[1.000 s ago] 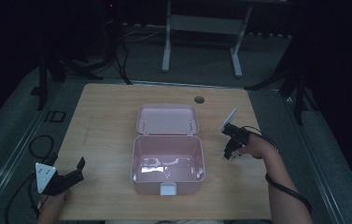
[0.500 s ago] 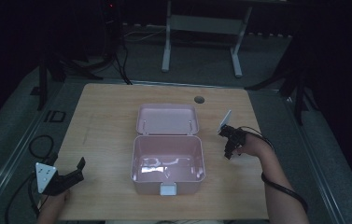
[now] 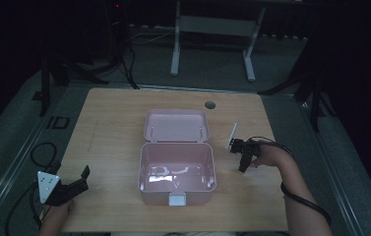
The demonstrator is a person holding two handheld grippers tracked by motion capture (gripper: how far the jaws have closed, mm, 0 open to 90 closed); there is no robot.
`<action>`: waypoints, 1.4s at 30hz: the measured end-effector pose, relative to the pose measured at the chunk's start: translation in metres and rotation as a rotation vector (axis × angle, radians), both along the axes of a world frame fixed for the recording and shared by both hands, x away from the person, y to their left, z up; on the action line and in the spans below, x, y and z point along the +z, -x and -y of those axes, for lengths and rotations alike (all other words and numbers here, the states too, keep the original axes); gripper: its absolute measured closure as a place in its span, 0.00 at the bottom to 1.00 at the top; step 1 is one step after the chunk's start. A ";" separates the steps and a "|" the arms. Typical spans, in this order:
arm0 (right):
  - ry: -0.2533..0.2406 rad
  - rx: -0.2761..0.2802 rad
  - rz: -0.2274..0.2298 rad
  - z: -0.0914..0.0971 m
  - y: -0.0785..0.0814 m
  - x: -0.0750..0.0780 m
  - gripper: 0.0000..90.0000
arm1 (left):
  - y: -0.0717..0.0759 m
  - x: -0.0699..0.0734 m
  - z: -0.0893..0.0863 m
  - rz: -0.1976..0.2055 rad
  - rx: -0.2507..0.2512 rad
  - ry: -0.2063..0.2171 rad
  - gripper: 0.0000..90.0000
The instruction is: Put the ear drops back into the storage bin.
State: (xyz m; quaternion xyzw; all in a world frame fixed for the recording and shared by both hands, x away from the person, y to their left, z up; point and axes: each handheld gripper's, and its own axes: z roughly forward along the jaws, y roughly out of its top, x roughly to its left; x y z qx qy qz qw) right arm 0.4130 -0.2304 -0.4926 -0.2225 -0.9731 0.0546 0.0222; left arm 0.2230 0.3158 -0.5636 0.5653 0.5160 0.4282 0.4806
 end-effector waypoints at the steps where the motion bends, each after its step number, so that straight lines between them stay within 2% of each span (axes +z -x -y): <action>1: 0.005 0.030 -0.003 -0.001 0.003 0.000 0.66 | 0.000 0.000 0.000 0.000 0.000 0.000 0.02; 6: 0.003 0.143 -0.010 -0.005 0.014 0.004 0.66 | 0.000 0.000 0.000 0.000 0.001 0.002 0.02; 7: -0.004 0.194 0.001 -0.006 0.019 0.006 0.66 | 0.000 0.000 0.000 0.000 0.001 0.002 0.02; 8: -0.004 0.194 0.001 -0.006 0.019 0.006 0.66 | 0.000 0.000 0.000 0.000 0.001 0.001 0.02; 10: -0.014 0.238 -0.002 -0.006 0.024 0.008 0.66 | 0.000 0.000 0.000 0.000 0.000 0.001 0.02; 13: -0.012 0.325 -0.010 -0.008 0.034 0.009 0.66 | 0.000 0.000 0.000 0.000 0.001 0.002 0.02; 14: -0.012 0.325 -0.010 -0.008 0.034 0.009 0.66 | 0.000 0.000 0.000 0.000 0.001 0.002 0.02; 17: 0.007 0.375 0.009 -0.009 0.043 0.009 0.66 | 0.000 0.000 0.000 -0.001 0.002 0.002 0.02; 22: 0.009 0.408 0.024 -0.009 0.052 0.013 0.66 | 0.000 0.000 0.000 -0.001 0.004 0.002 0.02; 28: 0.016 0.504 0.036 -0.011 0.066 0.013 0.66 | 0.000 0.000 0.000 -0.003 0.007 0.005 0.02; 31: 0.019 0.518 0.032 -0.011 0.068 0.014 0.66 | 0.000 0.000 0.000 -0.003 0.008 0.006 0.02; 36: 0.025 0.501 0.032 -0.013 0.068 0.017 0.66 | -0.001 0.000 0.000 -0.004 0.010 0.008 0.02; 37: 0.022 0.482 0.023 -0.014 0.066 0.020 0.66 | -0.001 0.000 0.000 -0.004 0.011 0.007 0.02; 42: 0.030 0.485 0.022 -0.017 0.068 0.026 0.66 | -0.001 0.000 0.000 -0.004 0.012 0.008 0.02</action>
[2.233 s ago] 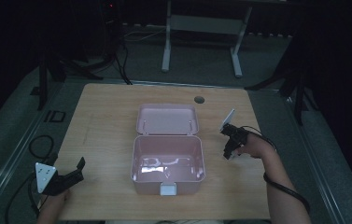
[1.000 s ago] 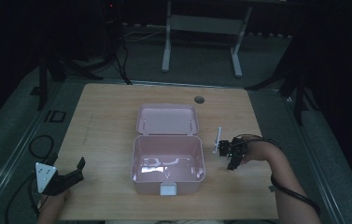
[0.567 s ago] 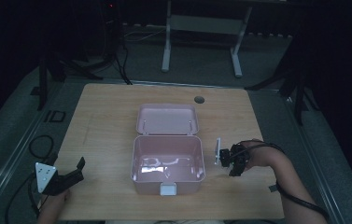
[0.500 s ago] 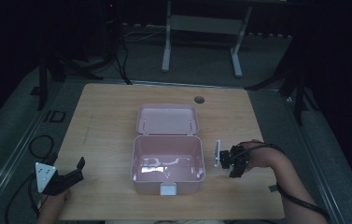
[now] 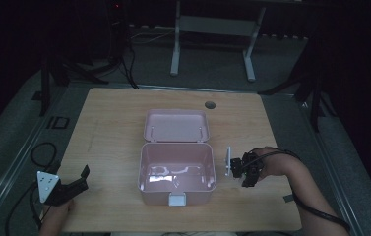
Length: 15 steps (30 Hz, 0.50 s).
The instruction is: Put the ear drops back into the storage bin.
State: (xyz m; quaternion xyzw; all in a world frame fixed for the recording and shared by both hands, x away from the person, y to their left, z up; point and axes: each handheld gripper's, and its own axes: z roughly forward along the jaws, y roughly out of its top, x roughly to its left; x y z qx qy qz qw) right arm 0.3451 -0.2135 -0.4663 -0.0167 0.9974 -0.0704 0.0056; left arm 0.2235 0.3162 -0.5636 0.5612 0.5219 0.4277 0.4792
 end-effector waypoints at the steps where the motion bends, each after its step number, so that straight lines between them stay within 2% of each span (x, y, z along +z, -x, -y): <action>1: -0.001 -0.003 -0.004 0.000 0.000 0.001 0.66 | 0.000 0.000 0.000 0.000 -0.001 0.000 0.02; 9: -0.001 0.004 0.000 -0.009 0.004 0.017 0.66 | 0.000 0.000 0.000 0.003 -0.003 -0.002 0.02; 15: -0.004 -0.025 0.001 -0.018 0.005 0.032 0.66 | 0.001 0.000 0.000 0.004 -0.006 -0.006 0.02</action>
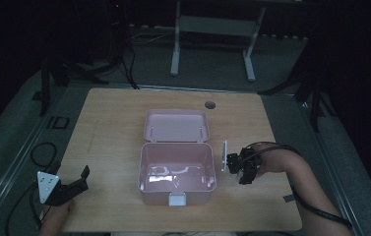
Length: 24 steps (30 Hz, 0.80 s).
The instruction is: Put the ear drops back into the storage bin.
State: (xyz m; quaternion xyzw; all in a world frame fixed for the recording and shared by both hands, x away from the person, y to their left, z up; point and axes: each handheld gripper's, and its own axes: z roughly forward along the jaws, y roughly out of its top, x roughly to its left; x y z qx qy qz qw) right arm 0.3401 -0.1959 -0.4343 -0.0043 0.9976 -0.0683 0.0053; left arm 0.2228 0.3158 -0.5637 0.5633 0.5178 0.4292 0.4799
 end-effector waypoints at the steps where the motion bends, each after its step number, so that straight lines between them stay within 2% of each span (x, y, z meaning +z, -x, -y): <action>1: -0.001 -0.005 0.001 -0.001 0.000 0.002 0.66 | 0.000 0.000 0.000 0.000 -0.001 0.001 0.02; 6: -0.001 -0.034 0.020 -0.004 0.000 0.015 0.66 | 0.000 0.000 0.000 0.000 -0.003 0.001 0.02; 10: -0.001 -0.036 0.019 -0.006 0.001 0.026 0.66 | 0.000 0.000 0.000 0.001 -0.004 0.000 0.02; 19: -0.007 -0.025 0.052 -0.015 0.002 0.053 0.66 | 0.000 0.000 0.000 0.002 -0.003 0.004 0.02; 24: -0.008 -0.042 0.062 -0.020 0.002 0.067 0.66 | 0.000 0.000 0.000 0.000 -0.004 0.004 0.02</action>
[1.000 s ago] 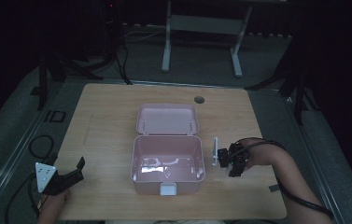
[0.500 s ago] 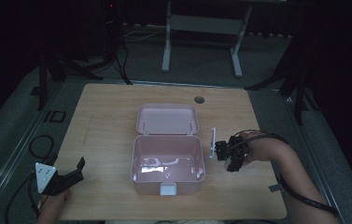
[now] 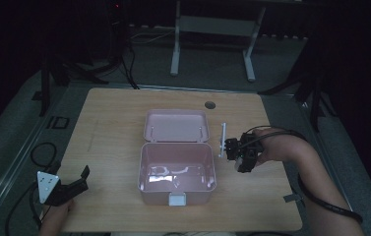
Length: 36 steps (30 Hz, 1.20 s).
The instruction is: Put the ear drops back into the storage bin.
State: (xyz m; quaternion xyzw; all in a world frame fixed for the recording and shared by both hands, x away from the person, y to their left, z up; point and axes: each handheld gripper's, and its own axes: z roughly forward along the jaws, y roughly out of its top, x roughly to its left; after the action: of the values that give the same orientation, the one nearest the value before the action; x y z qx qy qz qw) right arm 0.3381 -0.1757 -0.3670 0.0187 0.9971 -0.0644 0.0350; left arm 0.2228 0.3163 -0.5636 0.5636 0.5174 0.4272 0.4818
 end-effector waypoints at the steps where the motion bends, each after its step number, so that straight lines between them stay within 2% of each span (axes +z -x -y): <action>1: -0.002 0.006 0.003 -0.001 0.001 0.003 0.66 | 0.000 0.000 0.000 0.000 -0.001 -0.002 0.02; 6: -0.008 0.011 0.012 -0.008 0.001 0.010 0.66 | 0.000 0.000 0.000 0.000 -0.001 0.000 0.02; 20: -0.029 0.049 0.017 -0.044 0.004 0.031 0.66 | 0.000 0.000 0.000 0.000 -0.003 0.001 0.02; 36: -0.053 0.102 -0.003 -0.079 0.008 0.029 0.66 | 0.000 0.000 0.000 0.002 -0.005 0.002 0.02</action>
State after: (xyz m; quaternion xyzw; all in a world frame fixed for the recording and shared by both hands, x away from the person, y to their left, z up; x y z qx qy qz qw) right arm 0.3300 -0.0969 -0.3379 -0.0313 0.9982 -0.0360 0.0363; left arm 0.2227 0.3167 -0.5637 0.5642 0.5159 0.4258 0.4839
